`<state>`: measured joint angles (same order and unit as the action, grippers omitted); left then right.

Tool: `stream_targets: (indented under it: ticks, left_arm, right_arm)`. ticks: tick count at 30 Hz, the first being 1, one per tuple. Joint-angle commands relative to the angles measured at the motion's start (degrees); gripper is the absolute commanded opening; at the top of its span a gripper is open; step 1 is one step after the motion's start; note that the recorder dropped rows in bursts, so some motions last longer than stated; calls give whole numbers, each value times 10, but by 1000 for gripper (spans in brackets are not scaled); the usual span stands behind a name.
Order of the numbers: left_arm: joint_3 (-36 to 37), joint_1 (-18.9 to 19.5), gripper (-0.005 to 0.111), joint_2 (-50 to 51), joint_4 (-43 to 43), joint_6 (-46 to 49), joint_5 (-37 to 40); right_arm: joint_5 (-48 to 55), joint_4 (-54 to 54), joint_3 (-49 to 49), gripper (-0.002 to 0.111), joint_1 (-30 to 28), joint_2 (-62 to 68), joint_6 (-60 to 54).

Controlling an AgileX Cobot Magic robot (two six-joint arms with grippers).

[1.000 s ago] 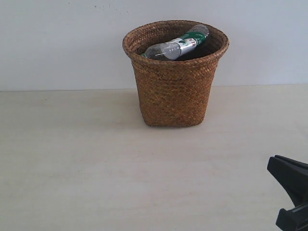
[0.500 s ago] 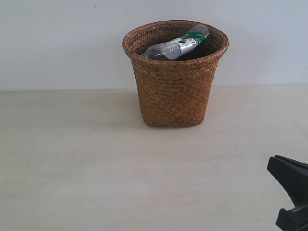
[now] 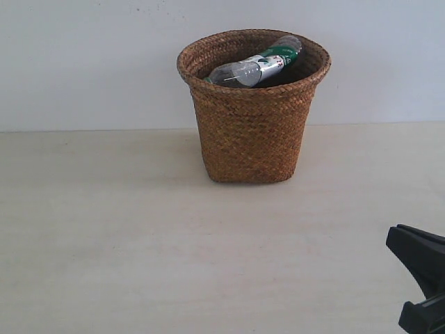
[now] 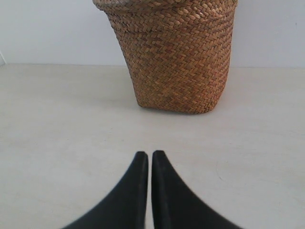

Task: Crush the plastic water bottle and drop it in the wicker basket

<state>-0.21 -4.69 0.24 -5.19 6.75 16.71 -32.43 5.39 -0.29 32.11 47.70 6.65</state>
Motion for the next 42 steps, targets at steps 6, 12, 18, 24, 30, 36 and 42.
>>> stream_targets:
  ticks: [6, 12, 18, 24, 30, 36, 42]
  left_arm:
    - [2, 1, 4, -2, 1, 4, 3]
    - [2, 1, 4, -2, 1, 4, 2]
    - [2, 1, 4, -2, 1, 4, 2]
    - [2, 1, 4, -2, 1, 4, 2]
    - [2, 1, 4, -2, 1, 4, 2]
    - [2, 1, 4, -2, 1, 4, 2]
    - [2, 1, 4, -2, 1, 4, 2]
  right_arm:
    - [-1, 0, 3, 0, -2, -4, 1]
    - [-1, 0, 3, 0, -2, -4, 1]
    - [-1, 0, 3, 0, -2, -4, 1]
    - [-1, 0, 3, 0, -2, -4, 1]
    - [5, 0, 3, 0, -2, -4, 1]
    - [-11, 15, 3, 0, -14, -27, -27]
    - [135, 30, 3, 0, -165, -124, -46]
